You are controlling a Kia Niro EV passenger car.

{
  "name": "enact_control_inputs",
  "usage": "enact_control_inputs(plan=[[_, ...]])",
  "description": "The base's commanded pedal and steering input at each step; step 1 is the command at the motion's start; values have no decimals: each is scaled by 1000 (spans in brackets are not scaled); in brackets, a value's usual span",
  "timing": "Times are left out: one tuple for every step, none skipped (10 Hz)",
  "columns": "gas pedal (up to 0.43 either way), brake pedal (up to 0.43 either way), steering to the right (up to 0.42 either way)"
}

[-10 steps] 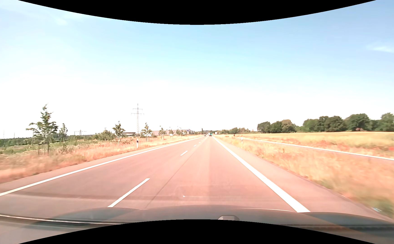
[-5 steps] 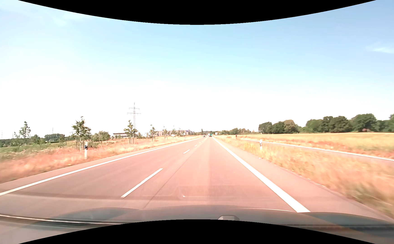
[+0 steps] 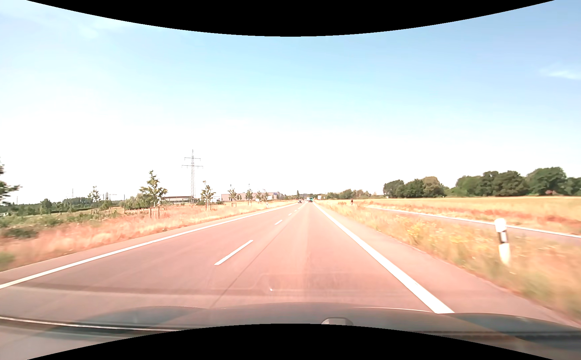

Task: Follow the waypoints while adhering to traffic rules and regulations

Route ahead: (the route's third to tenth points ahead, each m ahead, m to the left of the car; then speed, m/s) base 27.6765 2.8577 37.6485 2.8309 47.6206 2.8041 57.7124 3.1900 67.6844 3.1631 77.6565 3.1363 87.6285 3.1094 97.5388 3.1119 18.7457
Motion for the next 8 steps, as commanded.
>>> enact_control_inputs(plan=[[79,0,-4],[79,0,-4],[79,0,-4],[79,0,-4],[79,0,-4],[67,0,-4],[67,0,-4],[59,0,-4]])
